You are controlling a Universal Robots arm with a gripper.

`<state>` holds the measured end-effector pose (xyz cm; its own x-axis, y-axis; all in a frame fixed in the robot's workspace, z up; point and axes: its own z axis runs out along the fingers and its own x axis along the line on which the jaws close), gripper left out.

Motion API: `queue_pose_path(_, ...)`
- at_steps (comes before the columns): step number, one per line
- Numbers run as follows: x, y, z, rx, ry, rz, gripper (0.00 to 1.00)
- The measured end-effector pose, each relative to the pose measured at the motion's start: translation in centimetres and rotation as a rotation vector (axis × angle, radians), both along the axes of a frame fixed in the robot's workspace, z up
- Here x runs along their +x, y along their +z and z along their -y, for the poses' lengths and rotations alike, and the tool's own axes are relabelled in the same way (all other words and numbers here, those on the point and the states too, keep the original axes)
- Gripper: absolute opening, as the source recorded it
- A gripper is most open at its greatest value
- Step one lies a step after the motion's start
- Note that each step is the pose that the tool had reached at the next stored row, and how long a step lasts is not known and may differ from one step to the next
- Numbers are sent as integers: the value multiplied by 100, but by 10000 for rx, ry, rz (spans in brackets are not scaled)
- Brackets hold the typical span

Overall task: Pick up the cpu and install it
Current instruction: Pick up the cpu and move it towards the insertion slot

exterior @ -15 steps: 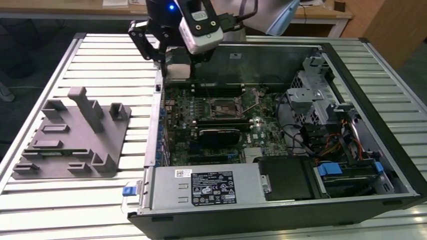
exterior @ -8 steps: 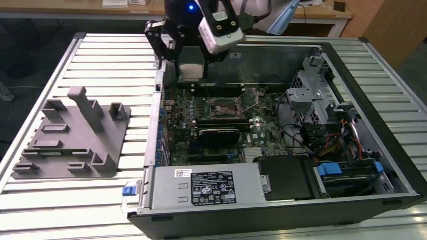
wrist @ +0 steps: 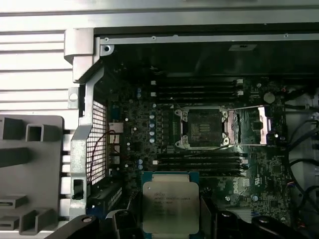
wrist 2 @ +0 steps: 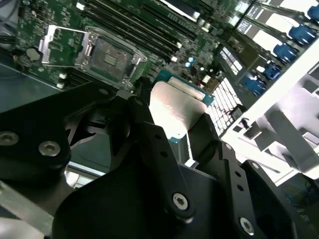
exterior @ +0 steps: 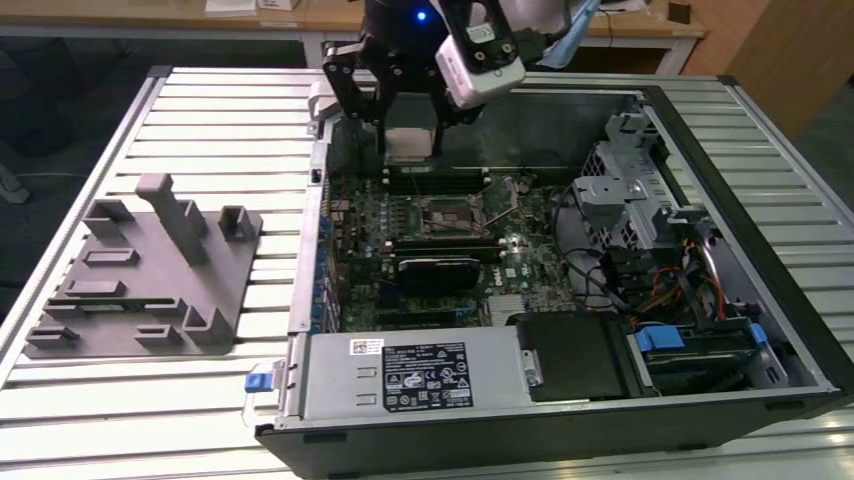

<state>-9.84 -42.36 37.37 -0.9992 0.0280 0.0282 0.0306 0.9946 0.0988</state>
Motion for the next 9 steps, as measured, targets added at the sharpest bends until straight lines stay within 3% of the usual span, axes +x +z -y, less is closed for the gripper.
queue_pose_path(9, 252, 0, 0, -1, 0, 0, 55)
